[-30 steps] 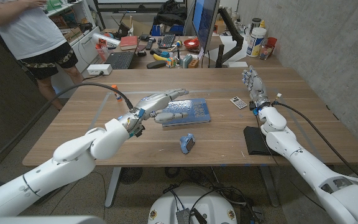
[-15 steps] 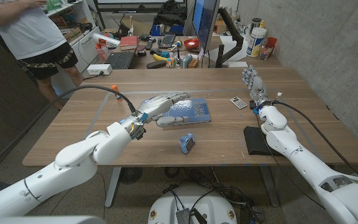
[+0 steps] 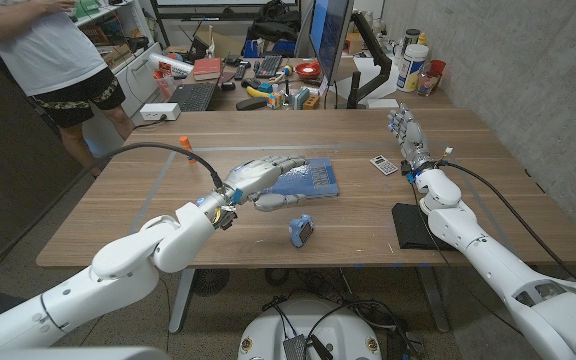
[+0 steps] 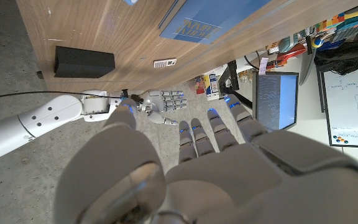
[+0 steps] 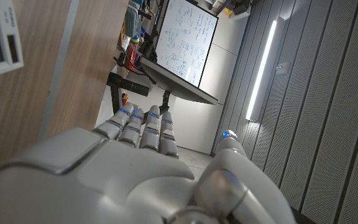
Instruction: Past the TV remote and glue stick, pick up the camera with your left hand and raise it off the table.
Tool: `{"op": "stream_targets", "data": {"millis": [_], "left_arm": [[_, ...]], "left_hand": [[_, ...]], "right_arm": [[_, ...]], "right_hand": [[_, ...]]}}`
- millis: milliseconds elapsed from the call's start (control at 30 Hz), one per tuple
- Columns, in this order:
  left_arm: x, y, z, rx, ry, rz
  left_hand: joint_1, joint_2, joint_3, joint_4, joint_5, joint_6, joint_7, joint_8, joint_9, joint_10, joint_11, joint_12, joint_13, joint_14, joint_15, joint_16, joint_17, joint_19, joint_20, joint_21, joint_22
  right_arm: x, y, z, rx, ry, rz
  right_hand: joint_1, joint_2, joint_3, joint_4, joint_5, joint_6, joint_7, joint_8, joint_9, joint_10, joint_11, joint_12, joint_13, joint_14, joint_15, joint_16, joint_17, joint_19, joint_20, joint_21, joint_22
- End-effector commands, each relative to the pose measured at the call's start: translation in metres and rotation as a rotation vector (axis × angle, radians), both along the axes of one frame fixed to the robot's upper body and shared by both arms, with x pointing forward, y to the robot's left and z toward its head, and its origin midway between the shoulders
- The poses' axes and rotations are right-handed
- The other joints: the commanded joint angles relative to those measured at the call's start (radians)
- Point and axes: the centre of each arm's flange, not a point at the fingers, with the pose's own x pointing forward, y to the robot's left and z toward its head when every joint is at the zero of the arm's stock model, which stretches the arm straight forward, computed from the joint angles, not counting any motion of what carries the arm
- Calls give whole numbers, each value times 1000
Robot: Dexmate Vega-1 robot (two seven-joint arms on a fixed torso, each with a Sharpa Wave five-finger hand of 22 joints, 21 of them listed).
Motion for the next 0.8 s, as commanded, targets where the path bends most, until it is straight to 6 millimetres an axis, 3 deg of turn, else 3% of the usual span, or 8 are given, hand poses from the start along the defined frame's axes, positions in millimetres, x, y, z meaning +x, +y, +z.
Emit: {"op": "stream_targets", "data": {"millis": [33, 800], "left_arm": [[-5, -5, -11, 15, 6, 22], [-7, -4, -27, -24, 37, 40]], "left_hand": [[14, 1, -1, -7, -5, 7, -2, 6, 4, 8, -6, 8, 3, 12, -42, 3, 2, 11, 4, 6, 4], [29, 5, 1, -12, -9, 22, -8, 6, 5, 23, -7, 6, 4, 28, -18, 0, 4, 20, 7, 0, 4]], "right_arm": [[0, -5, -1, -4, 1, -2], [-3, -13, -3, -4, 7, -12]], "right_hand": [[-7, -4, -1, -1, 4, 9, -2, 8, 5, 6, 1, 6, 2, 7, -3, -3, 4, 8, -17, -3, 5], [-9, -5, -5, -1, 7, 11, -4, 8, 5, 6, 0, 6, 2, 9, -3, -3, 4, 11, -15, -10, 5]]}}
